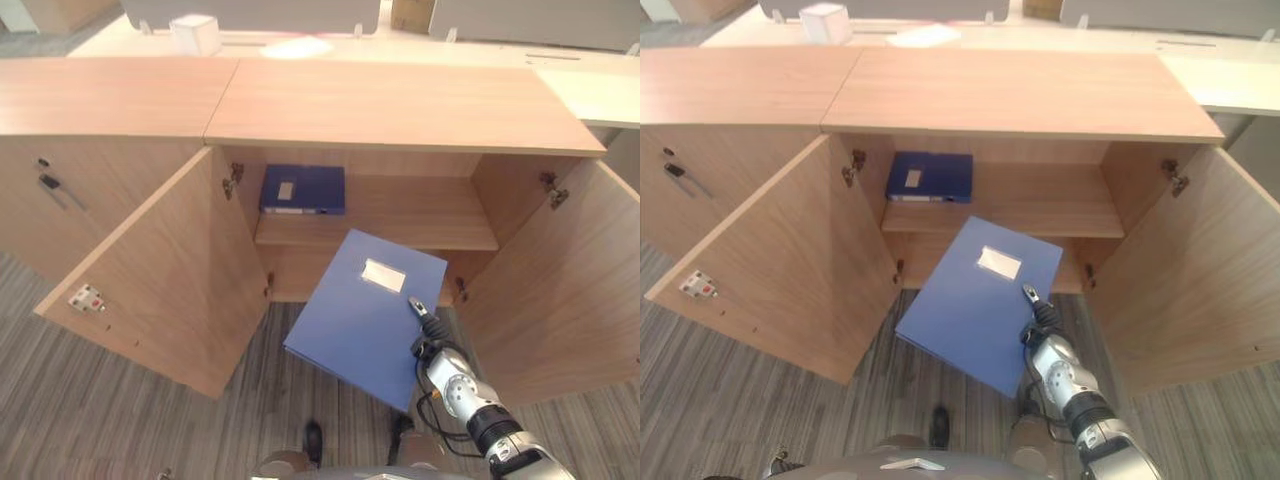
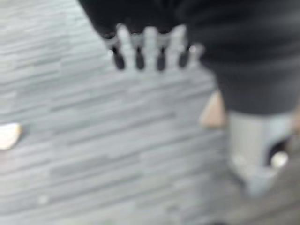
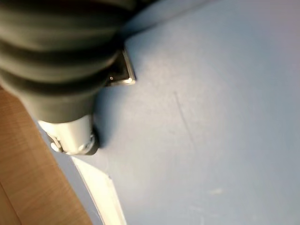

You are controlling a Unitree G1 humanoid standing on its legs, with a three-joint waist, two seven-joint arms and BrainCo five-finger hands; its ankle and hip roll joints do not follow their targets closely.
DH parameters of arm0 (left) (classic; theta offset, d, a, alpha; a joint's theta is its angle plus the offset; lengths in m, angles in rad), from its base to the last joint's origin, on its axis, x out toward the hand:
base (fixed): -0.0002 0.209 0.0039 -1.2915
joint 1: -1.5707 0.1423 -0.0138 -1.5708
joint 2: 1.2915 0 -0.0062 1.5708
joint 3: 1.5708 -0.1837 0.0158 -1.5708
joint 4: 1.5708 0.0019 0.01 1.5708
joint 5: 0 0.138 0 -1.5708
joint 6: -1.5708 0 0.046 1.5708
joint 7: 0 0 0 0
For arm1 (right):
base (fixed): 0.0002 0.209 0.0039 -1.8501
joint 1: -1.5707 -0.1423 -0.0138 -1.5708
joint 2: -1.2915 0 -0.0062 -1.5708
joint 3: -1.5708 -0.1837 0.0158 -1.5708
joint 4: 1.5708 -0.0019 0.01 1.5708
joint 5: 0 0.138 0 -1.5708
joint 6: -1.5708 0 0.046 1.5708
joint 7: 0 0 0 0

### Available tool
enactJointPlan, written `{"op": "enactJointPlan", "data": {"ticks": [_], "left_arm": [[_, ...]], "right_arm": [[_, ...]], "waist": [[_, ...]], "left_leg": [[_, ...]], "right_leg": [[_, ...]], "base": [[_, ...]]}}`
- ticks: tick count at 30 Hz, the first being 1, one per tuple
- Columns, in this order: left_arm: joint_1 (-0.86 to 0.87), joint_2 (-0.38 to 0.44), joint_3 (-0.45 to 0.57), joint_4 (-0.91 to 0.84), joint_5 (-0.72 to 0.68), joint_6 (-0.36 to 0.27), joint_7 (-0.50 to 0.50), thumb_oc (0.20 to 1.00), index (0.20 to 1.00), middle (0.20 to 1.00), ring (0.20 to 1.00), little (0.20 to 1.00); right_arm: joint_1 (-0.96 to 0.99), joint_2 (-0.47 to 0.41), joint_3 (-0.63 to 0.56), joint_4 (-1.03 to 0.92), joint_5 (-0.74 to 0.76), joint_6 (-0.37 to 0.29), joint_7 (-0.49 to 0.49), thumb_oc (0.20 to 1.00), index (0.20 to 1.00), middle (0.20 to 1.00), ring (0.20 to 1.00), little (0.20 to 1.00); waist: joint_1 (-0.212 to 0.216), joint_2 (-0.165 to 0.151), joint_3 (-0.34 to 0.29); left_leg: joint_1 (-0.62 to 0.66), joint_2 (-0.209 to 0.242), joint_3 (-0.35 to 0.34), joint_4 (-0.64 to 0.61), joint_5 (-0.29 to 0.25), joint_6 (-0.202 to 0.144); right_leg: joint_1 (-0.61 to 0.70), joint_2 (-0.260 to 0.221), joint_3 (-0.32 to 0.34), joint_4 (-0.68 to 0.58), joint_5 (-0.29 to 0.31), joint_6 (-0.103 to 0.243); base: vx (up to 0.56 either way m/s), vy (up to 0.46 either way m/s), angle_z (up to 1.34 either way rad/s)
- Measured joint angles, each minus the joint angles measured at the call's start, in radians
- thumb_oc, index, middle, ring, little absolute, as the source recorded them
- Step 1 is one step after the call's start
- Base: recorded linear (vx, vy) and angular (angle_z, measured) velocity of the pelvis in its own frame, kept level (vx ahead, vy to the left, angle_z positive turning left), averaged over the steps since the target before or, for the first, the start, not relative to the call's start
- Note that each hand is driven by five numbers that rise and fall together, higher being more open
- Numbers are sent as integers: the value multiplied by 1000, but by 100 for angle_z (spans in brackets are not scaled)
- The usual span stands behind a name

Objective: Put the empty folder in the office cabinet

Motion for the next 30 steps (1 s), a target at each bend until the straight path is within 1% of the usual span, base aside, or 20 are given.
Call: {"op": "enactJointPlan", "data": {"ticks": [1, 2, 4, 5, 6, 7, 8, 9, 10, 11, 12, 13, 14, 17, 19, 21, 22, 23, 27, 30], "left_arm": [[-10, 0, 0, 6, 0, -1, 0, 1000, 1000, 1000, 1000, 1000], [-33, 4, 1, 21, 0, -2, 1, 1000, 1000, 1000, 1000, 1000], [-58, 5, -3, 26, 1, -5, 5, 1000, 1000, 1000, 1000, 1000], [-68, 7, -5, 20, 3, -18, 7, 1000, 1000, 1000, 1000, 1000], [-73, 20, -25, 18, 3, -23, 13, 1000, 1000, 1000, 1000, 1000], [-77, 17, -23, 18, 3, -22, 17, 1000, 1000, 1000, 1000, 1000], [-80, 14, -24, 24, 3, -23, 21, 1000, 1000, 1000, 1000, 1000], [-85, 20, -24, 35, 3, -22, 28, 1000, 1000, 1000, 1000, 1000], [-89, 26, -23, 35, 3, -19, 28, 1000, 1000, 1000, 1000, 1000], [-88, 19, -29, 36, 2, -14, 27, 1000, 1000, 1000, 1000, 1000], [-75, 10, -32, 35, 2, -15, 28, 1000, 1000, 1000, 1000, 1000], [-75, 12, -33, 37, 2, -13, 32, 1000, 1000, 1000, 1000, 1000], [-86, 11, -34, 37, 1, -13, 36, 1000, 1000, 1000, 1000, 1000], [-133, 4, -65, 27, 1, -20, 44, 1000, 1000, 1000, 1000, 1000], [-169, 4, -67, 13, 0, -25, 52, 1000, 1000, 1000, 1000, 1000], [-196, 2, -69, 9, -9, -30, 64, 1000, 1000, 1000, 1000, 1000], [-205, 2, -70, 8, -21, -31, 65, 1000, 1000, 1000, 1000, 1000], [-218, 2, -69, 0, -32, -33, 67, 1000, 1000, 1000, 1000, 1000], [-244, 3, -75, -5, -38, -35, 67, 1000, 1000, 1000, 1000, 1000], [-249, 4, -85, -6, -38, -39, 67, 1000, 1000, 1000, 1000, 1000]], "right_arm": [[-2, -1, -3, 0, 0, -2, 0, 200, 200, 200, 200, 200], [-1, -1, -11, 1, 1, -5, -3, 200, 200, 200, 200, 200], [11, -8, -22, 6, 5, -7, -8, 200, 200, 200, 200, 200], [17, -8, -34, 10, 8, -7, -12, 200, 200, 200, 200, 200], [35, -5, -48, 13, 21, -10, -12, 200, 200, 200, 200, 200], [33, -8, -56, 23, 30, -14, -11, 200, 200, 200, 200, 200], [29, -10, -65, 40, 38, -25, -9, 200, 200, 200, 200, 200], [29, -8, -79, 47, 39, -33, -10, 200, 200, 200, 200, 200], [20, -9, -84, 46, 38, -34, -12, 200, 200, 200, 200, 200], [20, -24, -80, 45, 38, -35, -12, 200, 200, 200, 200, 200], [16, -42, -80, 41, 38, -39, -10, 200, 200, 200, 200, 200], [8, -58, -88, 45, 38, -54, -17, 200, 200, 200, 200, 200], [2, -68, -94, 46, 38, -59, -23, 200, 200, 200, 200, 200], [-27, -93, -98, 47, 38, -66, -43, 200, 200, 200, 200, 200], [-49, -102, -97, 48, 38, -68, -52, 200, 200, 200, 200, 200], [-70, -115, -94, 50, 38, -71, -65, 200, 200, 200, 200, 200], [-81, -119, -92, 50, 38, -75, -69, 200, 200, 200, 200, 200], [-107, -130, -84, 50, 37, -77, -78, 200, 200, 200, 200, 200], [-212, -187, -37, 49, 34, -78, -88, 200, 200, 200, 200, 200], [-277, -218, -2, 45, 24, -79, -82, 200, 200, 200, 200, 200]], "waist": [[-4, 0, 12], [-23, -7, 23], [-50, -13, 26], [-56, -21, 31], [-55, -50, 31], [-55, -50, 38], [-56, -43, 39], [-52, -49, 23], [-51, -68, 32], [-50, -74, 39], [-52, -58, 37], [-59, -54, 48], [-62, -55, 51], [-82, -48, 74], [-87, -46, 97], [-92, -40, 103], [-93, -38, 108], [-92, -36, 131], [-91, -31, 162], [-80, -32, 166]], "left_leg": [[-2, -1, -5, 1, 2, -2], [-30, -7, -29, 8, -3, -13], [-37, -19, -73, -5, -3, -13], [-38, -20, -82, -15, -5, -16], [-43, -32, -110, -18, -15, -49], [-46, -22, -124, -18, -23, -60], [-70, 1, -130, -18, -29, -70], [-120, 25, -134, -13, -42, -104], [-140, 23, -128, 5, -55, -110], [-150, 27, -120, 39, -64, -122], [-145, 45, -115, 43, -65, -124], [-142, 63, -108, 9, -46, -155], [-161, 68, -105, -6, -35, -170], [-212, 88, -95, -15, -28, -182], [-228, 91, -88, -17, -21, -186], [-256, 91, -81, -17, -22, -185], [-265, 91, -79, -15, -21, -186], [-267, 91, -75, -8, -15, -194], [-297, 88, -72, -7, -13, -195], [-307, 88, -72, -7, -13, -195]], "right_leg": [[-3, 3, 15, -36, 10, 18], [2, 13, 67, -125, 28, 46], [9, 13, 74, -167, 30, 49], [27, 16, 73, -180, 31, 47], [71, 26, 76, -196, 9, 30], [74, 32, 71, -204, 46, 18], [49, 47, 49, -196, 51, 21], [10, 70, 34, -198, 51, 12], [-1, 70, 20, -214, 71, -8], [-15, 81, 18, -232, 86, -27], [-28, 105, 14, -235, 93, -35], [-58, 122, -2, -238, 150, -63], [-84, 127, -4, -238, 164, -70], [-141, 143, -13, -237, 186, -78], [-163, 146, -13, -235, 204, -81], [-194, 148, -10, -235, 206, -88], [-204, 148, -10, -234, 211, -93], [-208, 148, -11, -234, 224, -114], [-236, 145, -11, -234, 232, -125], [-246, 144, -11, -234, 232, -125]], "base": [[128, -88, 40], [127, -110, 68], [179, -151, 90], [193, -262, 106], [143, -261, 98], [143, -262, 82], [62, -128, 55], [33, -113, 52], [29, -148, 36], [-10, -131, 11], [-1, -121, -1], [5, -126, 4], [33, -121, 5], [26, -107, -13], [14, -92, -15], [0, -52, -10], [-6, -69, -8], [-3, -53, -5], [2, -27, 1], [3, -7, 2]]}}
